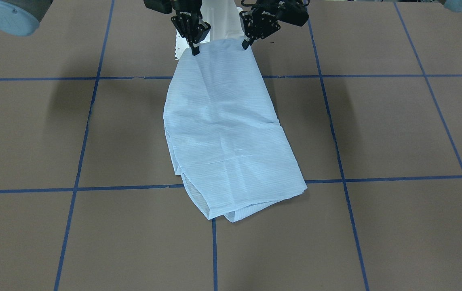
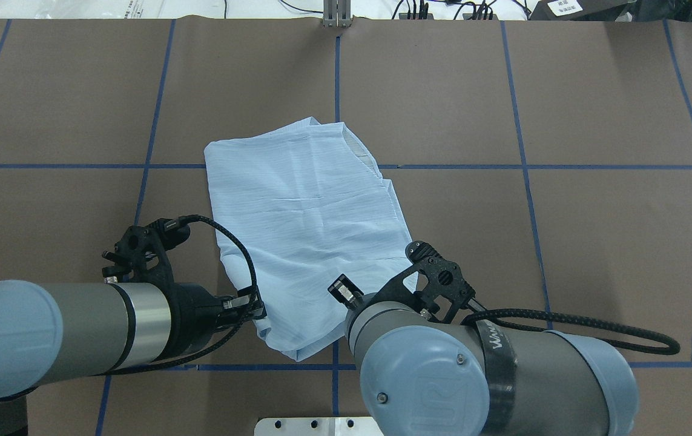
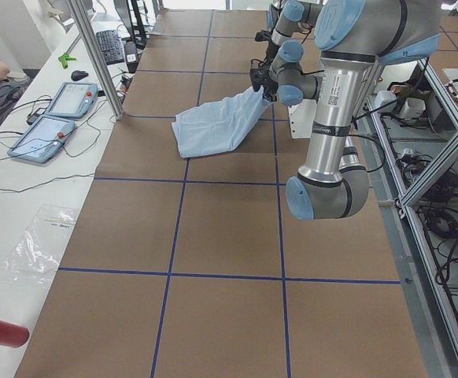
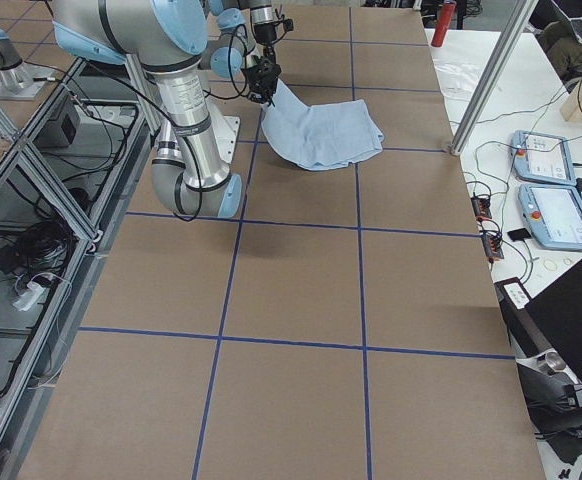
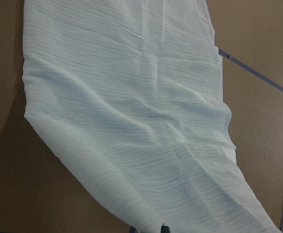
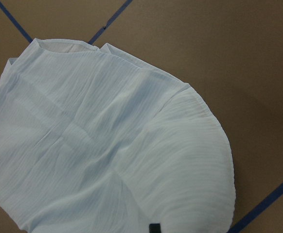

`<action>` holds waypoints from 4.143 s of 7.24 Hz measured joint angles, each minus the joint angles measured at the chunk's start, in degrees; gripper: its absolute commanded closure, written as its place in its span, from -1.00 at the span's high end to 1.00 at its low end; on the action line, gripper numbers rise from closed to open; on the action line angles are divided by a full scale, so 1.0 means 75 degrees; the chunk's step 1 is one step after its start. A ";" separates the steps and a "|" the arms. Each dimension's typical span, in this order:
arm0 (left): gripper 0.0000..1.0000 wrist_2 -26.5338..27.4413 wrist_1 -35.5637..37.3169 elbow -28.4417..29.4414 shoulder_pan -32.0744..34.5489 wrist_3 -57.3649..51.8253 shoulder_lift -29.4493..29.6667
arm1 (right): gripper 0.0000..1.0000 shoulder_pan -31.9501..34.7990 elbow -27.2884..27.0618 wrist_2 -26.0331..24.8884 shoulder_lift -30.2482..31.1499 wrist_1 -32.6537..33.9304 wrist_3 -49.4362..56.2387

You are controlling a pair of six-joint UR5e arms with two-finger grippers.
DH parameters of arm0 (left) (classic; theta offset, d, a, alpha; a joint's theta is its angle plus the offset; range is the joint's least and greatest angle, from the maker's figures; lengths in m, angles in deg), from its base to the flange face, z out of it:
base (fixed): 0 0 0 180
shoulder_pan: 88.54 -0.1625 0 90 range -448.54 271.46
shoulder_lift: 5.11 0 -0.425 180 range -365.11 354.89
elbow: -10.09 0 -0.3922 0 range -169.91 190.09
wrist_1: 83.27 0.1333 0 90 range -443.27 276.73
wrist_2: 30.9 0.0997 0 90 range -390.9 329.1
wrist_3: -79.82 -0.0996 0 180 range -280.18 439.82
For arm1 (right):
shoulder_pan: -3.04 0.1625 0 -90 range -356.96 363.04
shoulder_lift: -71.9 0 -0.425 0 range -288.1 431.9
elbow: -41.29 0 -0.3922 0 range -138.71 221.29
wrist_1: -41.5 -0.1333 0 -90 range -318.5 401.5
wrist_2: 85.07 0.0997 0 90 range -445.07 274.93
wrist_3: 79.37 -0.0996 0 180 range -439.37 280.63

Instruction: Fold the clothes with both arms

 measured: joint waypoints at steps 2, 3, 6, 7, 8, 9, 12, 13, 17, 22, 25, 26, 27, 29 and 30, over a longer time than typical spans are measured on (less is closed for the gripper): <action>-1.00 -0.0005 0.0125 0.0059 0.0066 -0.0066 0.0017 | -1.00 0.0254 0.0677 -0.0366 -0.0319 -0.0264 0.0573; -1.00 -0.0001 0.0136 0.0224 0.0215 -0.0134 0.0025 | -1.00 0.0548 0.1169 -0.0465 -0.0433 -0.0717 0.0923; -1.00 0.0023 0.0138 0.1103 0.1017 -0.0602 0.0242 | -1.00 0.1452 0.3112 -0.0506 -0.1239 -0.1935 0.1813; -1.00 0.0035 0.0130 0.1570 0.1359 -0.0826 0.0463 | -1.00 0.1661 0.3886 -0.0504 -0.1645 -0.2225 0.2006; -1.00 0.0043 0.0120 0.1986 0.1693 -0.1105 0.0655 | -1.00 0.1832 0.4635 -0.0509 -0.1935 -0.2707 0.2242; -1.00 0.0045 0.0100 0.2399 0.2043 -0.1435 0.0828 | -1.00 0.2004 0.5382 -0.0513 -0.2174 -0.3283 0.2516; -1.00 0.0041 -0.0066 0.3658 0.2793 -0.2070 0.1428 | -1.00 0.2326 0.6972 -0.0499 -0.2772 -0.4271 0.2886; -1.00 0.0045 -0.0286 0.4207 0.2971 -0.2169 0.1665 | -1.00 0.2366 0.7308 -0.0494 -0.2924 -0.4429 0.2951; -1.00 0.0049 -0.1391 0.5959 0.3356 -0.2810 0.1959 | -1.00 0.2493 0.8681 -0.0466 -0.3302 -0.5368 0.3505; 1.00 -0.0130 -0.2251 0.6027 0.3533 -0.4421 0.1671 | 1.00 0.2883 0.9476 0.0179 -0.4015 -0.6123 0.4034; 1.00 -0.1300 -0.2285 0.4569 0.4001 -0.5784 0.0493 | 1.00 0.3557 0.9275 0.1368 -0.4257 -0.5255 0.4962; 1.00 -0.1635 -0.2260 0.4198 0.4255 -0.6259 0.0087 | 1.00 0.3863 0.9048 0.1881 -0.4218 -0.4715 0.5532; 1.00 -0.1955 -0.2247 0.3887 0.4571 -0.6921 -0.0362 | 1.00 0.4210 0.8584 0.2446 -0.3982 -0.4125 0.6266; 1.00 -0.2784 -0.2241 0.3209 0.5496 -0.8720 -0.1597 | 1.00 0.5233 0.6861 0.3722 -0.2496 -0.3331 0.8441; 1.00 -0.3308 -0.2244 0.3003 0.6157 -0.9807 -0.2242 | 1.00 0.6025 0.5916 0.4462 -0.1336 -0.3209 0.9967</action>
